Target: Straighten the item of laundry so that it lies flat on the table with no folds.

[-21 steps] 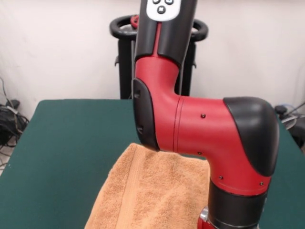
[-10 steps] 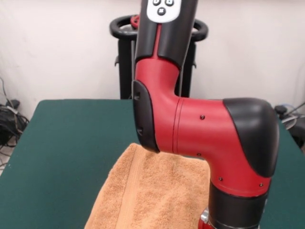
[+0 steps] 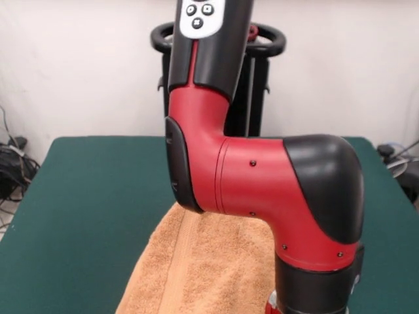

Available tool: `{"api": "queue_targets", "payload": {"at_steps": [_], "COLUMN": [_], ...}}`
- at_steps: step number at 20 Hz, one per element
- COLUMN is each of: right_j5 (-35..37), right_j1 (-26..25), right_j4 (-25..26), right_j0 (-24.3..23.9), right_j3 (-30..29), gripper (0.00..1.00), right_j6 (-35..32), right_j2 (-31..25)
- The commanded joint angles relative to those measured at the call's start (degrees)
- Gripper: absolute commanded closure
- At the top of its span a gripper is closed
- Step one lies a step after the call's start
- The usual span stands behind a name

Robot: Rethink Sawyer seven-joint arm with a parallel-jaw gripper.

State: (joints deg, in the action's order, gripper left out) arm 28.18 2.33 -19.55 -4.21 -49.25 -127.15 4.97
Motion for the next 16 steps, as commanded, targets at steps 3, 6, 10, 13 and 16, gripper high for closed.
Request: {"api": "queue_targets", "payload": {"at_steps": [3, 6, 10, 13, 16], "right_j5": [-3.03, -1.12, 5.06, 12.26, 17.92], "right_j1": [-2.46, -2.29, 2.63, 9.08, 13.51], "right_j4": [-0.48, 0.5, 0.72, 0.58, 0.75], "right_j0": [2.63, 4.37, 5.41, 6.32, 7.15], "right_j3": [-8.61, -7.75, -9.97, -12.12, -11.69], "gripper": [0.0, 0.0, 0.0, 0.0, 0.0], "right_j6": [-13.11, -13.59, -12.66, -12.26, -12.1], "right_j2": [-0.58, 3.05, 5.61, 8.13, 10.66]}}
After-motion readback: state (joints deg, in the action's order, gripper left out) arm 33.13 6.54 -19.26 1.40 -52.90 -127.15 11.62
